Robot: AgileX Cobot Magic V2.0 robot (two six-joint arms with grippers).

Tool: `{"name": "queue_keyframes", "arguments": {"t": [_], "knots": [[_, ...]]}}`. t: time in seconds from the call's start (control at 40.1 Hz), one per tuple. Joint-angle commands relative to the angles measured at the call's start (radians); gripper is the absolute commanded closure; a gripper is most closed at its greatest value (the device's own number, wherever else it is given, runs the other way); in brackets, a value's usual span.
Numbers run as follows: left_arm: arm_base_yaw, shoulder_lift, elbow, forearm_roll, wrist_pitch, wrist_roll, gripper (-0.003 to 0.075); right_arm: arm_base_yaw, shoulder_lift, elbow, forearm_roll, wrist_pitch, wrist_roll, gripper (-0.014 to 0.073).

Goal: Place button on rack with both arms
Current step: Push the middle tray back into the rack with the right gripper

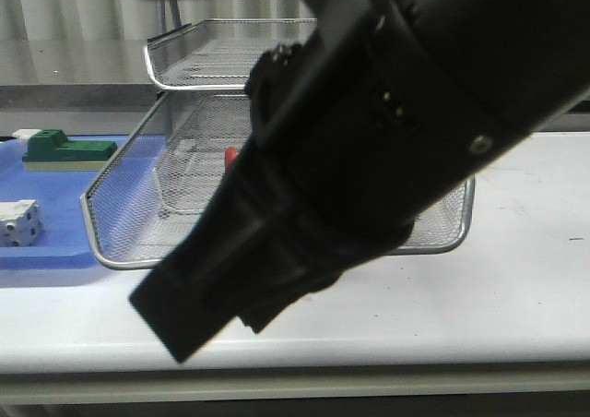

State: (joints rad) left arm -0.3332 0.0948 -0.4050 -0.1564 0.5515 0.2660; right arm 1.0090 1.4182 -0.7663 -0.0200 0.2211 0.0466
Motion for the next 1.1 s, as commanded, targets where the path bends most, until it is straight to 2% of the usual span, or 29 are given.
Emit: {"name": "queue_keyframes", "arguments": {"t": [0.0,0.399,0.823,1.072], "knots": [[0.004,0.010,-0.025,-0.016,-0.083,-0.009,0.0739,-0.012,0.010,-0.035,0.003,-0.045,-0.003,0.0654],[0.004,0.010,-0.025,-0.016,-0.083,-0.009,0.0739,-0.118,0.150,-0.050,0.003,-0.124,-0.003,0.0654],[0.004,0.010,-0.025,-0.016,-0.083,-0.009,0.0739,-0.203,0.160,-0.090,0.001,-0.192,-0.003,0.0654],[0.004,0.010,-0.025,-0.016,-0.083,-0.009,0.0739,-0.251,0.221,-0.169,-0.028,-0.189,-0.003,0.0654]]}}
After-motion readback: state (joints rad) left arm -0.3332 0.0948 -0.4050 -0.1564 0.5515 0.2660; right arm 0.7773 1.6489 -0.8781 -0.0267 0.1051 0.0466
